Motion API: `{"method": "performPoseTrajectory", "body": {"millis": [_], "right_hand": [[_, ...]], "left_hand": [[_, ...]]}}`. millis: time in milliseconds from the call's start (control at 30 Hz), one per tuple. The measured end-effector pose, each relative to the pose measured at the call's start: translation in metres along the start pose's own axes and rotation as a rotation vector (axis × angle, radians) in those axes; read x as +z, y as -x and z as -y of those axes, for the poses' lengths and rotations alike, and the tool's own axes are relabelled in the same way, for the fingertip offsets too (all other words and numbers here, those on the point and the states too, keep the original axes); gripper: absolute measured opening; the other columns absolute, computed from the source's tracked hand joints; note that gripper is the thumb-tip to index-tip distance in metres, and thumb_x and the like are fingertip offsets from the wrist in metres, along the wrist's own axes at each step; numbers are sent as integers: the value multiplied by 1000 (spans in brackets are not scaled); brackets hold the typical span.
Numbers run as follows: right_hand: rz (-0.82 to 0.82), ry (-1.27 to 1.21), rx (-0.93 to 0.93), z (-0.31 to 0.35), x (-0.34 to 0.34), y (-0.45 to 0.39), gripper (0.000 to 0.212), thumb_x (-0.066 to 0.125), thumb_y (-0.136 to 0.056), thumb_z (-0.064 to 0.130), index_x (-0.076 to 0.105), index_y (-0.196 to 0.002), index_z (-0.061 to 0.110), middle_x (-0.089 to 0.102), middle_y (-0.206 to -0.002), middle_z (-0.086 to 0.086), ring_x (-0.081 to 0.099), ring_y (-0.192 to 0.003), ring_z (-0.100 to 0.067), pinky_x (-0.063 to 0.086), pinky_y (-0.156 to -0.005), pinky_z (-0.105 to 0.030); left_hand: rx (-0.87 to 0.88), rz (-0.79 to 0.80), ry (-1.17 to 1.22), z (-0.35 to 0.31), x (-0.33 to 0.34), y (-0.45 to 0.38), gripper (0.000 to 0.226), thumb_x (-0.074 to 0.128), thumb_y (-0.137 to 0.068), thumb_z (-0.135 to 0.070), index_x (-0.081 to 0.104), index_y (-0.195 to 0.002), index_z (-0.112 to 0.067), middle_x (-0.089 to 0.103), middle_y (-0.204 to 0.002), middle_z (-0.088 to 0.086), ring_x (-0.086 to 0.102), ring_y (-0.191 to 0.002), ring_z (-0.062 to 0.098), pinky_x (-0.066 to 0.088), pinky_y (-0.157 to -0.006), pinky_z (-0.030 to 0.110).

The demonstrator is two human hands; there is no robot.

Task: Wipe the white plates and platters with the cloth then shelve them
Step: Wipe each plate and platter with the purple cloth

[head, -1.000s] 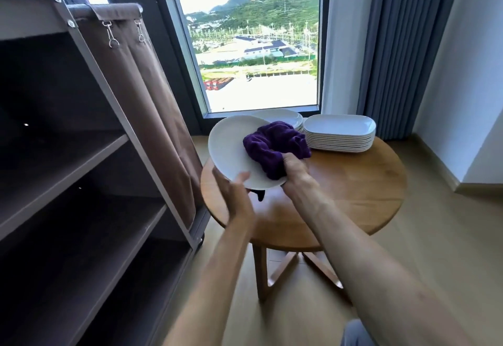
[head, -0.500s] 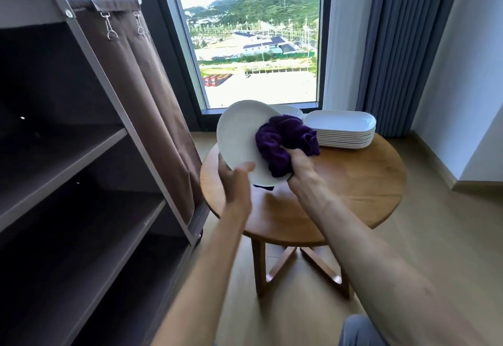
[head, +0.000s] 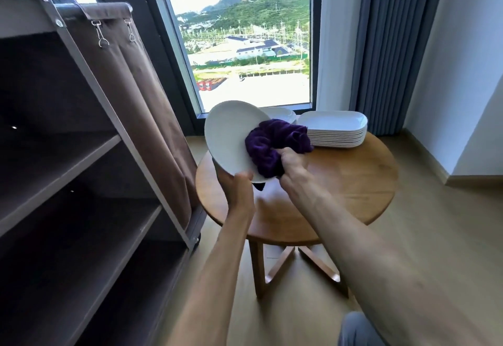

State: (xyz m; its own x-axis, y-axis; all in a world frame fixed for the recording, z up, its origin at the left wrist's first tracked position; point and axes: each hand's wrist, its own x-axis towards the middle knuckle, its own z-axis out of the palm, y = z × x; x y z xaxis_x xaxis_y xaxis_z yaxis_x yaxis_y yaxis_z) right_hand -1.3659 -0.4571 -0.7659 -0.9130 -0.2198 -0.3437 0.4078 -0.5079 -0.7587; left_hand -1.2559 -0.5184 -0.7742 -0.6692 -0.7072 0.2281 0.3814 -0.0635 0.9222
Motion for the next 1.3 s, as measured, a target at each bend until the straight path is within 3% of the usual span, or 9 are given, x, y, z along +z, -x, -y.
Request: {"method": "performPoseTrajectory", "body": {"millis": [67, 167, 300, 400, 600, 800, 967, 1133, 1300], "right_hand": [[9, 37, -11, -3, -8, 1, 46, 70, -70, -16, 68, -113, -2, 73, -103, -13, 69, -83, -25, 62, -69, -38], [51, 166, -178, 10, -20, -9, 42, 76, -68, -15, 69, -102, 9, 74, -100, -7, 70, -88, -22, 62, -72, -32], [64, 281, -252, 21, -13, -15, 41, 84, -68, -5, 68, -101, 14, 73, -108, -10, 70, -101, -26, 59, -89, -42], [14, 463, -290, 20, -4, -14, 39, 79, -72, 1, 68, -107, 13, 73, -107, -9, 68, -102, -28, 58, -91, -41], [-135, 1086, -815, 33, 9, 4, 64, 68, -75, 3, 49, -135, 12, 49, -129, -16, 51, -117, -35, 50, -96, -46], [328, 875, -1008, 26, 29, 51, 42, 68, -71, 22, 60, -111, 16, 67, -92, 1, 65, -85, -22, 56, -74, -40], [650, 781, -632, 24, 24, 63, 51, 58, -80, 53, 57, -125, 27, 63, -113, -3, 62, -108, -21, 51, -98, -47], [82, 1103, -1078, 23, 24, 49, 44, 58, -95, 51, 72, -120, 18, 55, -133, -7, 50, -122, -27, 35, -109, -48], [38, 894, -1128, 35, 25, 34, 33, 62, -95, 13, 58, -127, 9, 60, -121, -11, 57, -107, -28, 50, -89, -46]], "left_hand": [[35, -40, -95, 1, -9, -14, 72, 53, -46, -1, 61, -117, -14, 71, -102, -7, 64, -89, 15, 53, -65, 19], [-67, 208, -323, -16, -33, -37, 49, 59, -37, -20, 59, -85, -13, 62, -76, -8, 53, -74, 19, 43, -60, 25], [-234, 224, -123, -31, -36, -33, 78, 64, -47, -25, 63, -121, -1, 66, -110, 22, 61, -99, 38, 49, -84, 51], [-262, 136, 159, -29, -27, -20, 78, 56, -58, -15, 57, -135, -5, 65, -119, 21, 62, -103, 39, 52, -86, 53], [-136, 297, 83, -26, -12, -19, 77, 55, -67, -12, 53, -143, -26, 64, -123, 15, 61, -109, 35, 58, -78, 44], [-175, 189, 174, -30, 12, -26, 55, 57, -95, -29, 52, -146, -8, 67, -130, 17, 62, -124, 34, 55, -96, 39], [-158, 162, 230, -37, 4, -37, 48, 47, -105, -29, 52, -147, -8, 63, -137, 21, 63, -126, 33, 55, -102, 40], [-157, 201, 276, -43, 8, -25, 57, 54, -96, -28, 49, -149, -8, 61, -142, 18, 59, -131, 33, 51, -106, 42], [-70, 239, 152, -43, 9, -18, 56, 53, -97, -30, 45, -151, -19, 61, -141, 15, 59, -129, 36, 56, -96, 42]]}}
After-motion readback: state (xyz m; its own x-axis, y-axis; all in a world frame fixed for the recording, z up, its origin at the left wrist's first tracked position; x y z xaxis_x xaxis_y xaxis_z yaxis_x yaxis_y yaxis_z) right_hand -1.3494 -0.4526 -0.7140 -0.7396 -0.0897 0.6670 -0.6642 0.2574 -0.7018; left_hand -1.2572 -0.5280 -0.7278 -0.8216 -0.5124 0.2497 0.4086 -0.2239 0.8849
